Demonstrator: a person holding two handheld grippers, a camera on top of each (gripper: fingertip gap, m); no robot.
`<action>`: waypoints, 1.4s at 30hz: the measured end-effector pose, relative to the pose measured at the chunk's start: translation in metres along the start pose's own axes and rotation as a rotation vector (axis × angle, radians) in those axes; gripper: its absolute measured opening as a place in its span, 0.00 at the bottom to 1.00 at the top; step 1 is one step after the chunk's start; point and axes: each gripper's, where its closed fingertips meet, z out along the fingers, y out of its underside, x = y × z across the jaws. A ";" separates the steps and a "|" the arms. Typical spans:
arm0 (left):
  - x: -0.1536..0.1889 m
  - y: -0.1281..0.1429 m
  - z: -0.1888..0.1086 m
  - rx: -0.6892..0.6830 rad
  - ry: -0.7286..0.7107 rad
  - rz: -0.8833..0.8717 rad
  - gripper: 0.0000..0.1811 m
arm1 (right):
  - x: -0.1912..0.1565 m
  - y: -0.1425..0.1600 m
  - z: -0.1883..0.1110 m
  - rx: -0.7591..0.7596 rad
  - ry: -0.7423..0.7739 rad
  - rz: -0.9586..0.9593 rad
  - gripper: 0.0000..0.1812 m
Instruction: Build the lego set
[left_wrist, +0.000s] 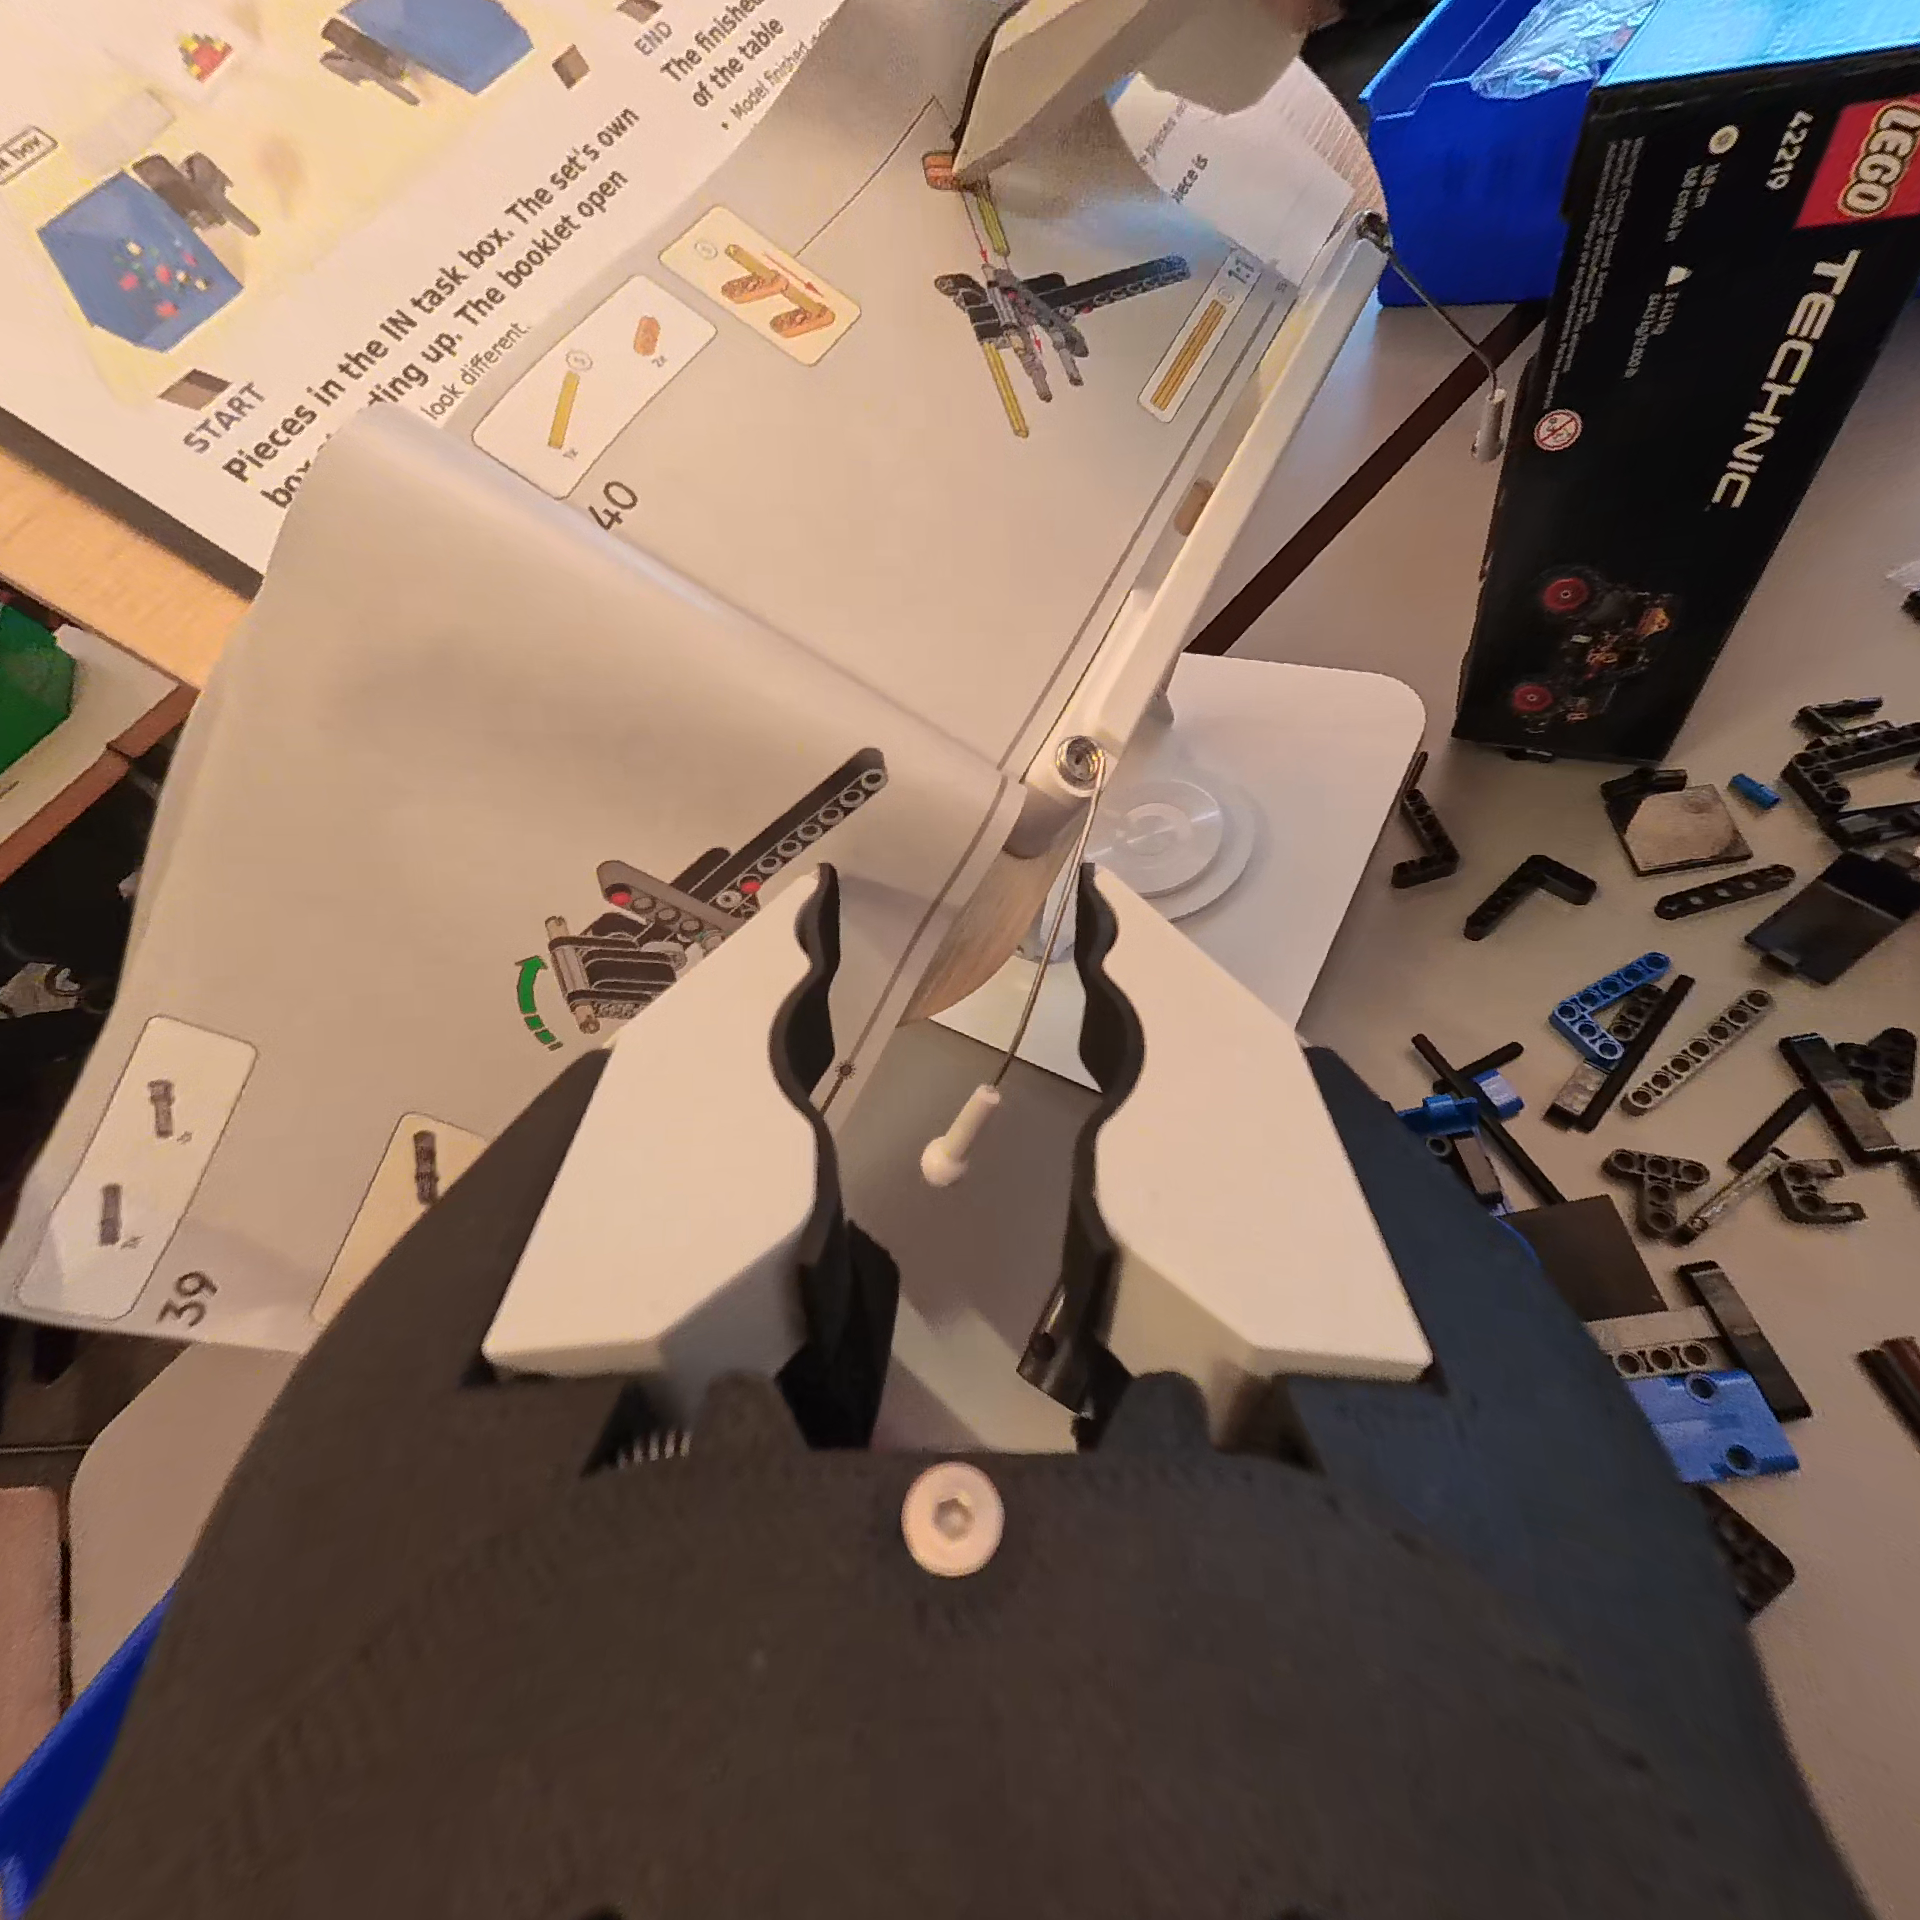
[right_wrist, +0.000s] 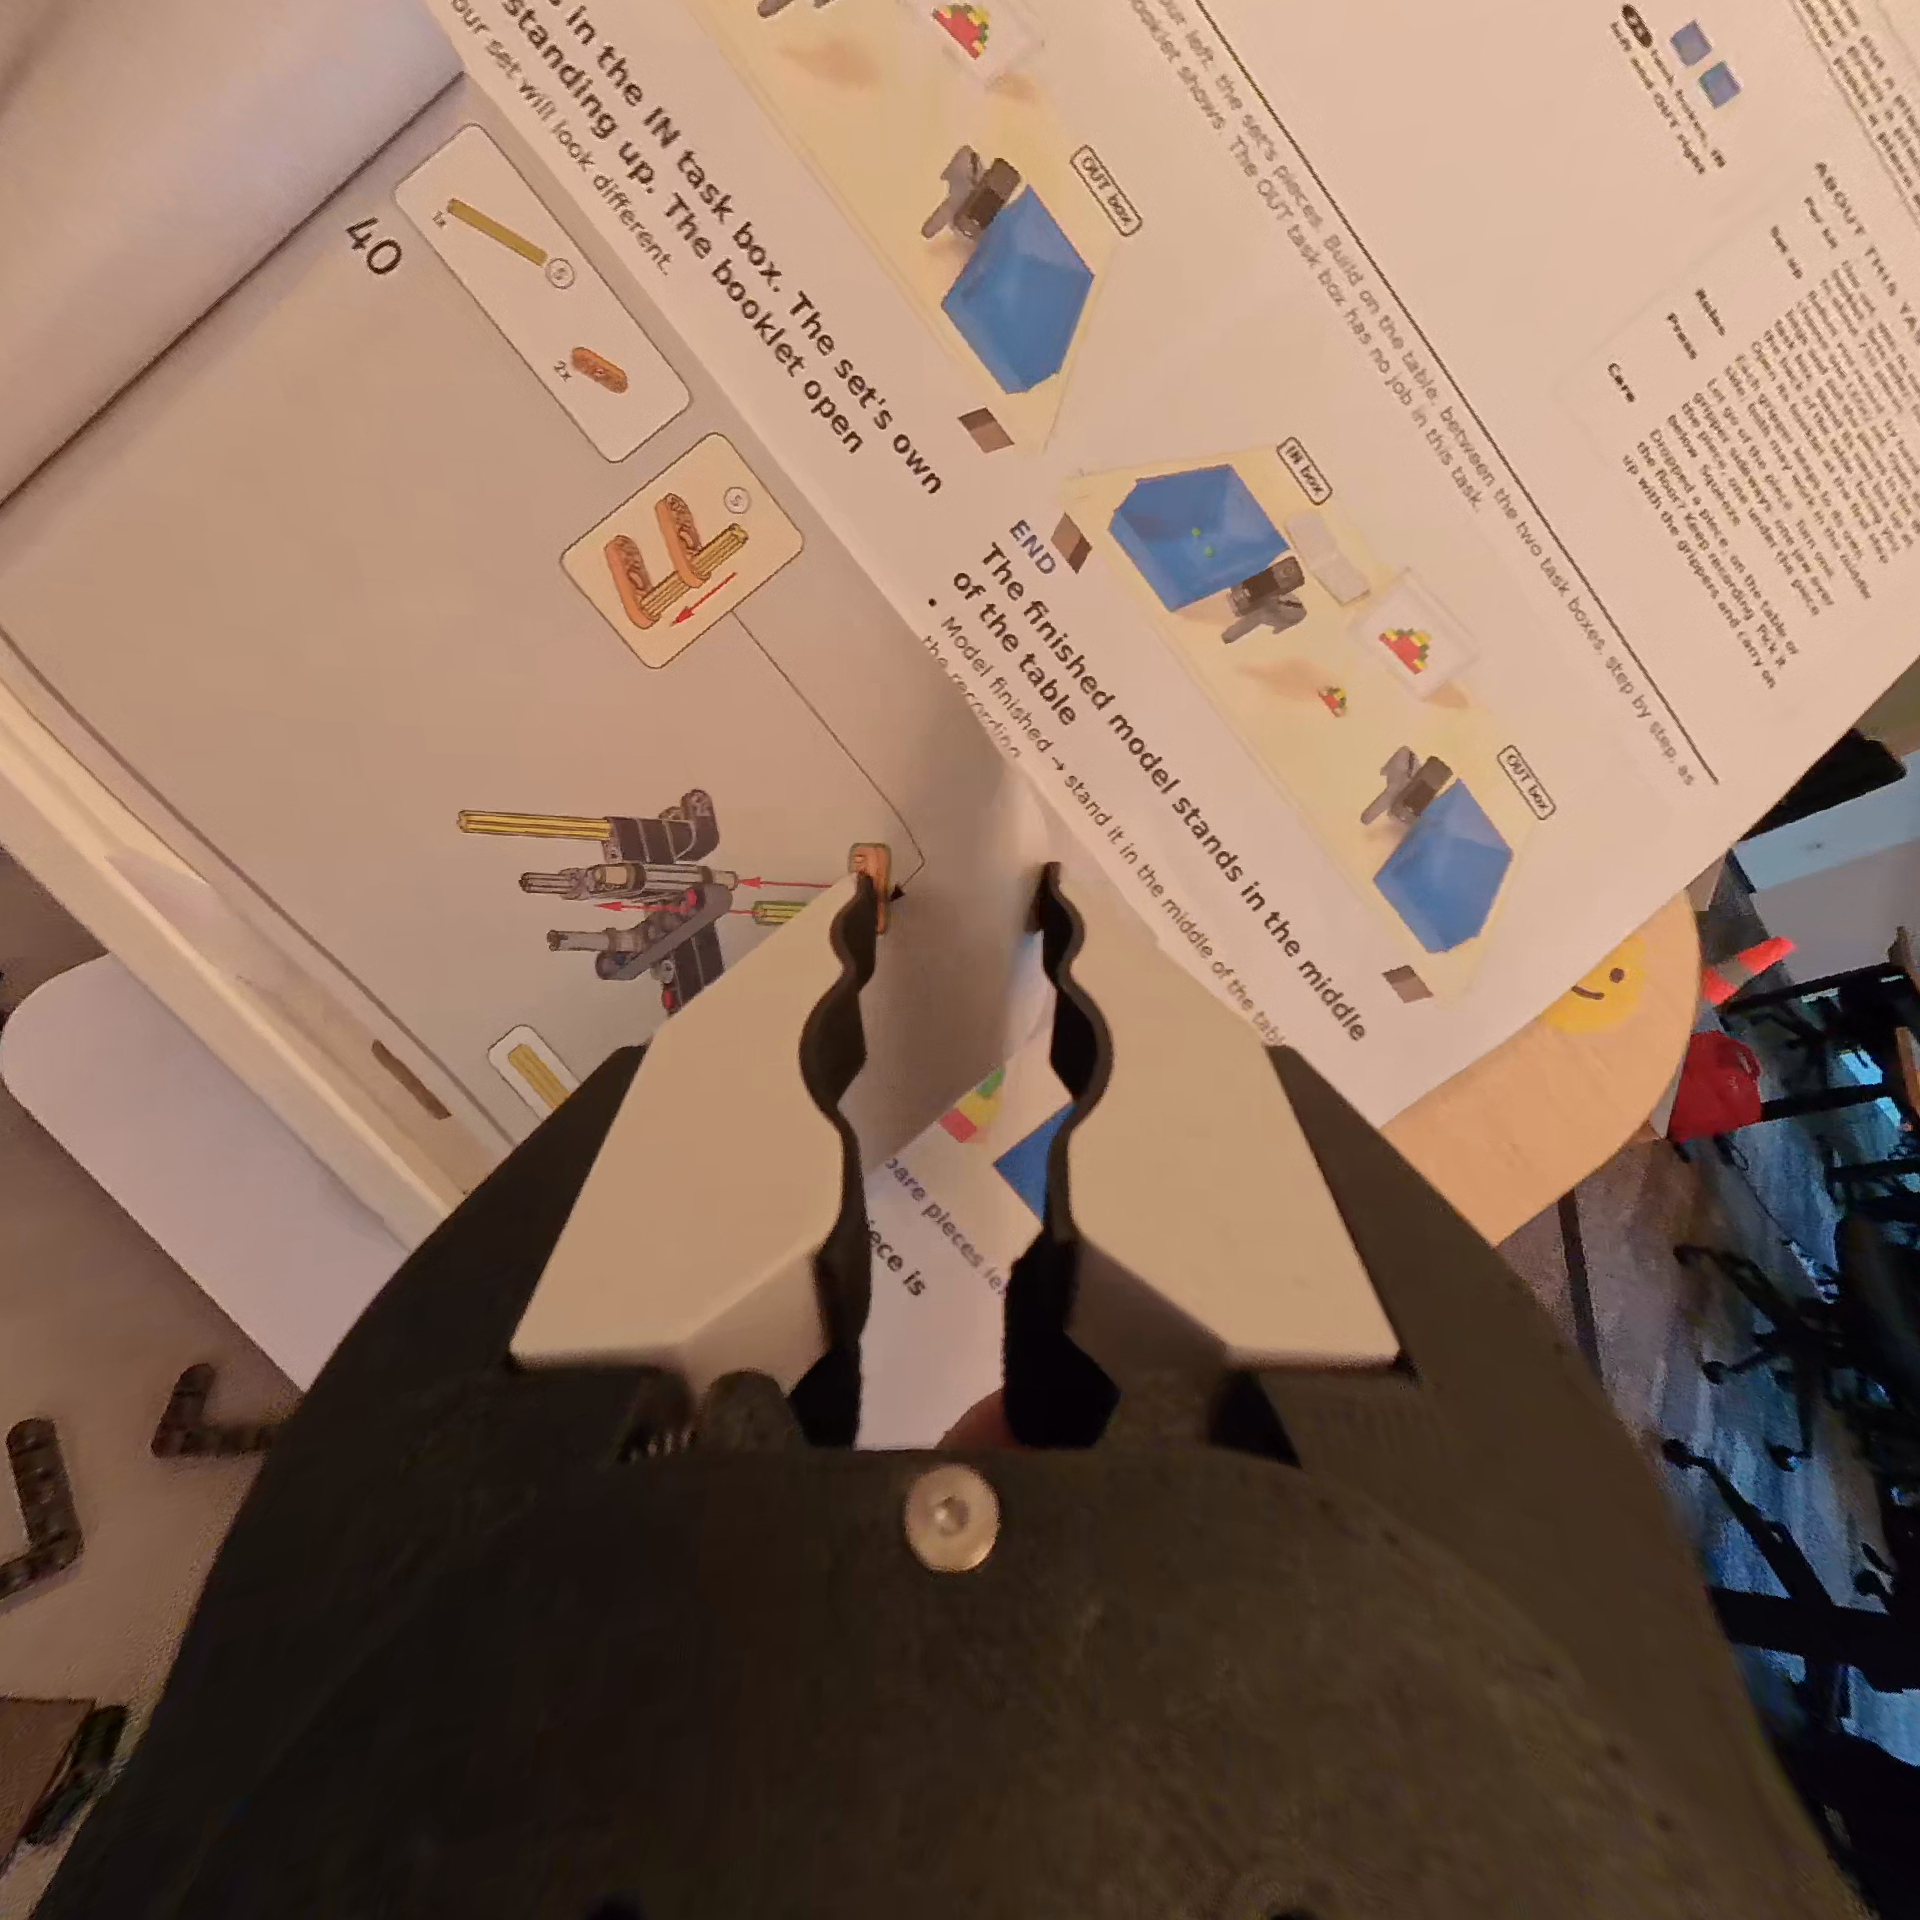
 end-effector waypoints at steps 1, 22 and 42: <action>0.000 0.000 0.000 0.000 0.000 0.001 0.25 | -0.002 0.000 0.000 0.003 -0.005 0.001 0.13; -0.060 -0.007 -0.085 0.098 -0.109 -0.054 0.26 | -0.046 -0.041 -0.042 0.089 -0.334 0.161 0.00; 0.003 -0.039 -0.030 0.081 -0.127 0.261 0.51 | -0.090 -0.142 -0.066 0.247 -0.618 0.403 0.01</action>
